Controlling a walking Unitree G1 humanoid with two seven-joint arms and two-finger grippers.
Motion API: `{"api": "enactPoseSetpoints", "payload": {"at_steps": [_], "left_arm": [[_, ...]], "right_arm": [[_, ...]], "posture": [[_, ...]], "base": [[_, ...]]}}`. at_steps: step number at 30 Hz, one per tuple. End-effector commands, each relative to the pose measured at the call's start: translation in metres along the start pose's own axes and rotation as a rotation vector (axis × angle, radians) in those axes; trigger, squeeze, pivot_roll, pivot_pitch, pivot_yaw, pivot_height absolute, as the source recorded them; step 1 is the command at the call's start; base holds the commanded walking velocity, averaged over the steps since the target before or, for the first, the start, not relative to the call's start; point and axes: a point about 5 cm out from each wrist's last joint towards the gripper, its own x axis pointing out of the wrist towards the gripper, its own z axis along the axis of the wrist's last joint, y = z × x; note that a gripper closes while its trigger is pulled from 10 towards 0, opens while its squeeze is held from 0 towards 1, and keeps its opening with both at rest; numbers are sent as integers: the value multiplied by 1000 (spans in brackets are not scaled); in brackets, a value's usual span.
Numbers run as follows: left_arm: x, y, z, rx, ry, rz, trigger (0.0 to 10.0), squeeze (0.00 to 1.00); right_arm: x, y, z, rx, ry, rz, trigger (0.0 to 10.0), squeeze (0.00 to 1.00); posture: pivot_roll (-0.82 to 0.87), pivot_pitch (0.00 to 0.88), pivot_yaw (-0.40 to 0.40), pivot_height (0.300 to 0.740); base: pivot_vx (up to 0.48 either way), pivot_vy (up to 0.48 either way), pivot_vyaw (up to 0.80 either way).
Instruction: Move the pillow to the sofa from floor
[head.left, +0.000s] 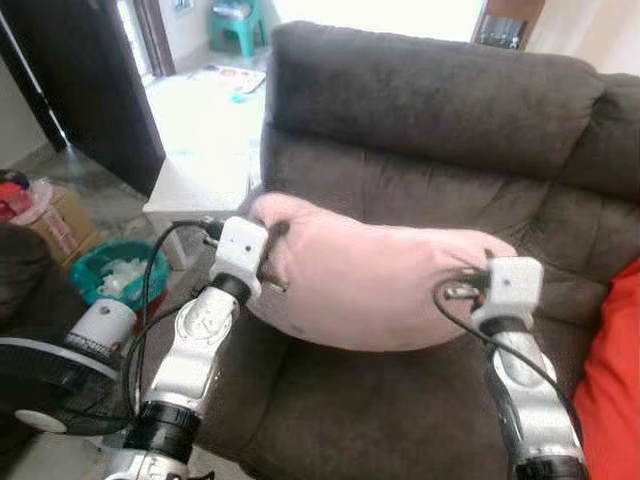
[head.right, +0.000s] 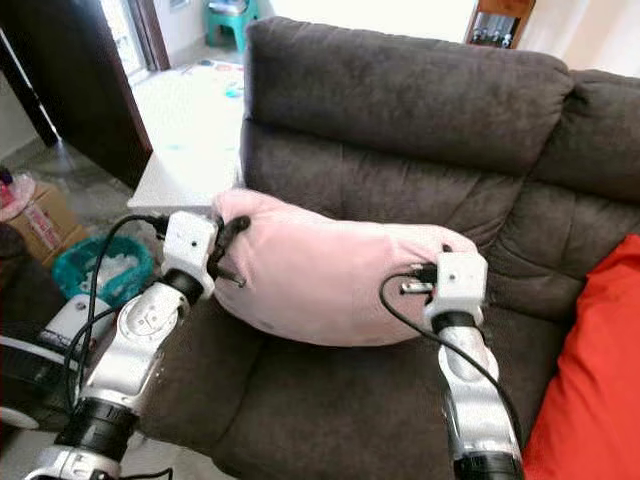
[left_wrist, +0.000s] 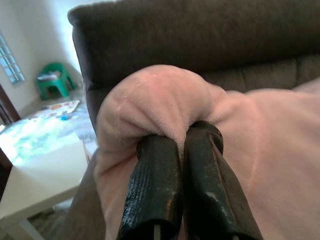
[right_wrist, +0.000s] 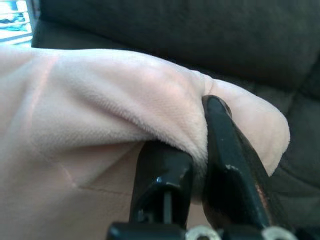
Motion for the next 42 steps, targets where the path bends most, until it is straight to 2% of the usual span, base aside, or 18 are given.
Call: {"api": "enactPoseSetpoints", "payload": {"at_steps": [1,4,8,10,13,17,20,22,28,31,34,36,38,42], "left_arm": [[5,-15,14,10,-37,-128,10000,0],[6,-27,18,6,-10,-265,10000,0],[3,-34,19,14,19,-355,10000,0],[1,-39,20,4,26,-394,10000,0],[-2,-45,21,-23,41,-451,10000,0],[-7,-51,22,-33,68,-523,10000,0],[-15,-58,16,-43,126,-606,10000,0],[-18,-60,14,-44,140,-621,10000,0],[-21,-72,18,-95,143,-694,10000,0],[-23,-73,18,-86,155,-703,10000,0],[-27,-69,17,-80,174,-707,10000,0],[-30,-66,16,-73,188,-704,10000,0],[-38,-58,13,-65,221,-687,10000,0],[-43,-53,10,-60,243,-681,10000,0]], "right_arm": [[13,3,7,-52,1,32,10000,0],[29,7,17,-63,24,65,10000,0],[37,17,20,-110,40,154,10000,0],[41,14,19,-141,66,126,10000,0],[46,7,19,-135,85,79,10000,0],[49,6,23,-133,73,83,10000,0],[51,12,23,-139,74,130,10000,0],[50,13,21,-153,78,138,10000,0],[50,12,18,-153,85,148,10000,0],[51,11,20,-148,83,157,10000,0],[50,19,21,-136,86,236,10000,0],[48,24,20,-124,93,276,10000,0],[44,28,15,-162,109,329,10000,0],[43,29,13,-158,115,344,10000,0]], "posture": [[74,0,-49,740],[81,0,-58,740],[84,0,-65,740],[88,0,-68,740],[88,0,-71,740],[85,0,-72,740],[81,0,-73,740],[81,0,-74,740],[81,2,-73,740],[78,3,-70,740],[80,6,-71,740],[82,6,-72,740],[86,9,-75,740],[87,11,-76,740]], "base": [[0,0,0],[0,0,0],[0,0,0],[0,0,0],[0,0,0],[0,0,0],[0,0,0],[0,0,0],[0,0,0],[0,0,0],[0,0,0],[0,0,0],[0,0,0],[0,0,0]]}}
